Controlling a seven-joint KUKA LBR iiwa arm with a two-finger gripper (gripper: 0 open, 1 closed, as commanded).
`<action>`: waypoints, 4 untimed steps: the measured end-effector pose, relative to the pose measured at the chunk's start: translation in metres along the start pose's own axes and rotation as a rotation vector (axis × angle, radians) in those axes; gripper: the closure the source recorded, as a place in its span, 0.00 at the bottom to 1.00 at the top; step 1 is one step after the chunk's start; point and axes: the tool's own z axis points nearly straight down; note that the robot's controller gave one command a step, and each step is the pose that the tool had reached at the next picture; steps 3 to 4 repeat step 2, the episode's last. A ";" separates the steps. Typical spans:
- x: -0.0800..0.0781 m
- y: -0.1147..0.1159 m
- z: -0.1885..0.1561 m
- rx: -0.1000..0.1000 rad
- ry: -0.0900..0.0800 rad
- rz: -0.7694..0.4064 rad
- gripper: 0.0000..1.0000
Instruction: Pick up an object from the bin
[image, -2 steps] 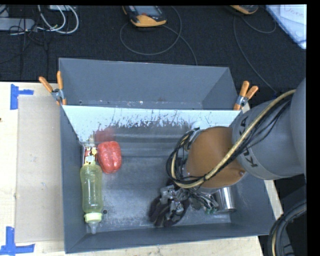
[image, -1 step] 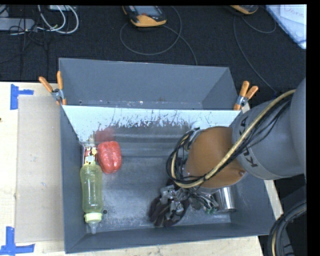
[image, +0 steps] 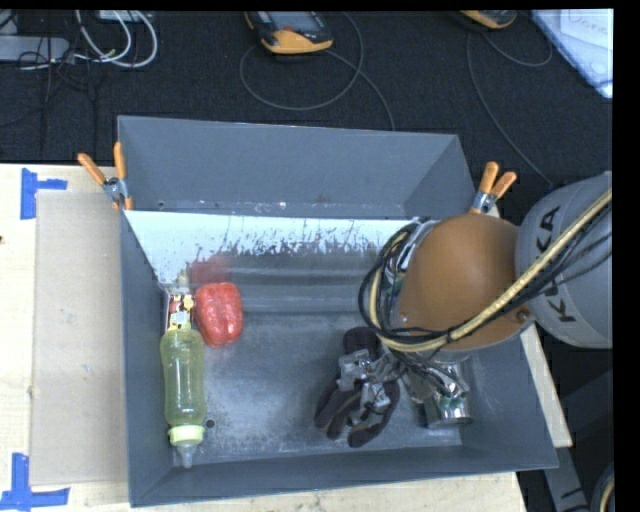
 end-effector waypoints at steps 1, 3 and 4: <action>0.000 0.000 0.000 0.000 0.000 0.001 1.00; -0.009 0.009 -0.106 -0.001 0.000 -0.026 1.00; -0.009 0.009 -0.106 -0.001 0.000 -0.026 1.00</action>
Offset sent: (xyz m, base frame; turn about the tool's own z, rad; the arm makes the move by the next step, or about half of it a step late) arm 0.0062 0.0104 0.1069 -0.0317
